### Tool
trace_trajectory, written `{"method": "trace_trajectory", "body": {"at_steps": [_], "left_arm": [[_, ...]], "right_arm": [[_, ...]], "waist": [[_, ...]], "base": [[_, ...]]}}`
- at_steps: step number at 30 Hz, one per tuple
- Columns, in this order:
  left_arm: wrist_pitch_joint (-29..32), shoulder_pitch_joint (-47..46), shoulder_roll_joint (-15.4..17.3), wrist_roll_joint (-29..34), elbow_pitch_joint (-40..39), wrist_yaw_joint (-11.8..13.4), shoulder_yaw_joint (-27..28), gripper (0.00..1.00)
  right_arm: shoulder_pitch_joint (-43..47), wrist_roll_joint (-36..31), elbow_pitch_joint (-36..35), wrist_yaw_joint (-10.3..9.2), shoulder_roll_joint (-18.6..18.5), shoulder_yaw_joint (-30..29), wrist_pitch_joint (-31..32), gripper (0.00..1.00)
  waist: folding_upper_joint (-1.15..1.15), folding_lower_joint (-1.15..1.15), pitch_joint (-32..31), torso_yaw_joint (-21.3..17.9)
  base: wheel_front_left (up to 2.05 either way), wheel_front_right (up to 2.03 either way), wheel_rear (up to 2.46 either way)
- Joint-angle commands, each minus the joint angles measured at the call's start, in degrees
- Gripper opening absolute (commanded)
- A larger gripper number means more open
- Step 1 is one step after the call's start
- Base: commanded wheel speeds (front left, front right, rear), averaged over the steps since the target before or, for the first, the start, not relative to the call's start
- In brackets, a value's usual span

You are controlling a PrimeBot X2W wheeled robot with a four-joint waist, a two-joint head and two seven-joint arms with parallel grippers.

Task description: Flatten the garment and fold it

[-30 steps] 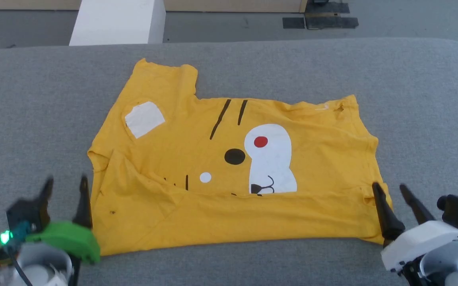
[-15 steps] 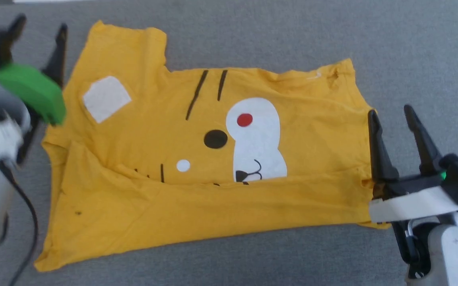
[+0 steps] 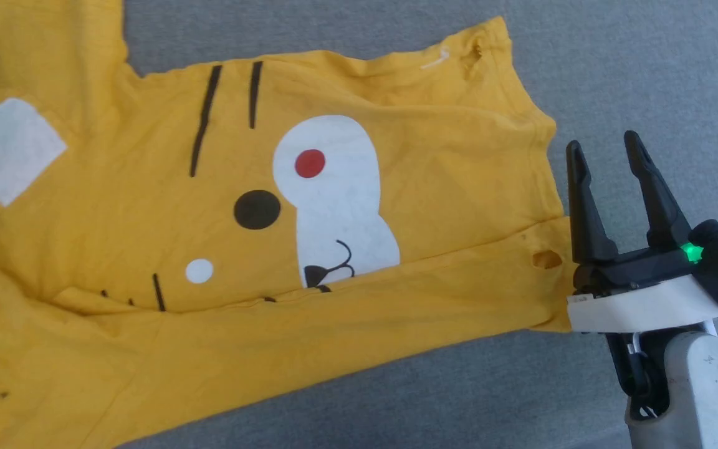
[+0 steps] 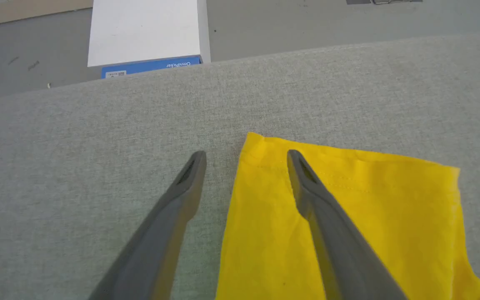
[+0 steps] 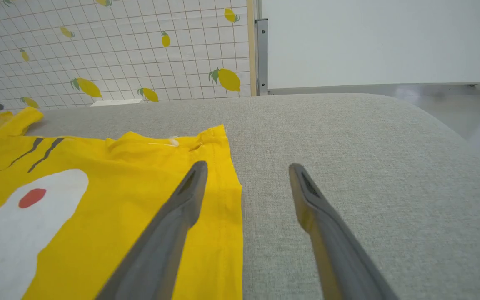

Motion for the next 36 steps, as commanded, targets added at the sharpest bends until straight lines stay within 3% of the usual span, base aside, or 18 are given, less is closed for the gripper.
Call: {"method": "trace_trajectory", "body": {"at_steps": [1, 8, 9, 10, 18, 25, 30, 35, 36], "left_arm": [[1.7, -0.73, 0.92, -0.82, -0.18, 1.61, 0.56, 1.0], [9.44, 1.61, 3.25, -0.69, -2.92, 7.64, 0.91, 0.98], [9.88, 2.03, 3.52, -0.6, -3.69, 8.02, 0.86, 0.32], [10.23, 2.39, 3.85, -0.42, -4.28, 8.08, 0.64, 0.0], [10.26, 3.61, 4.53, -0.52, -7.6, 7.7, 0.15, 0.0], [8.01, 3.14, 3.11, -1.07, -7.6, 6.45, -0.28, 0.0], [6.77, 2.36, 2.19, -1.19, -6.95, 4.83, -1.2, 0.0], [5.05, 1.21, 1.0, -1.33, -6.54, 3.88, -1.6, 0.0], [4.59, 1.07, 0.78, -1.34, -6.32, 3.67, -1.68, 0.0]], "right_arm": [[-0.62, 0.61, 0.18, -0.09, 0.04, 0.41, -0.36, 1.0], [-0.79, 1.82, 1.26, -0.09, 0.05, 1.56, -0.87, 1.0], [-0.91, 1.77, 1.37, -0.09, 0.05, 1.63, -0.77, 1.0], [-1.11, 1.66, 1.43, -0.09, 0.05, 1.74, -0.57, 1.0], [-12.29, -2.2, -0.29, -0.09, 0.05, 3.15, 6.2, 1.0], [-27.79, -1.9, 8.94, -0.09, 0.05, 2.86, 28.52, 1.0], [-34.13, -4.54, 15.39, -0.09, 0.05, 3.89, 44.65, 1.0], [-37.45, -5.74, 18.2, -0.09, 0.05, 4.37, 54.41, 1.0], [-37.85, -6.06, 18.88, -0.09, 0.05, 4.21, 56.69, 0.96]], "waist": [[0.0, -0.01, 3.15, -3.12], [0.0, -0.01, 3.86, -3.94], [0.0, -0.01, 3.88, -3.95], [0.0, -0.01, 3.88, -3.94], [0.0, -0.01, 3.68, -3.44], [0.0, -0.01, 3.58, -1.34], [0.0, -0.01, 3.94, 0.55], [0.0, -0.01, 4.4, 1.84], [0.0, -0.01, 4.43, 2.05]], "base": [[0.0, 0.0, 0.0], [0.0, 0.0, 0.0], [0.0, 0.0, 0.0], [0.0, 0.0, 0.0], [0.0, 0.0, 0.0], [0.0, 0.0, 0.0], [0.0, 0.0, 0.0], [0.0, 0.0, 0.0], [0.0, 0.0, 0.0]]}}
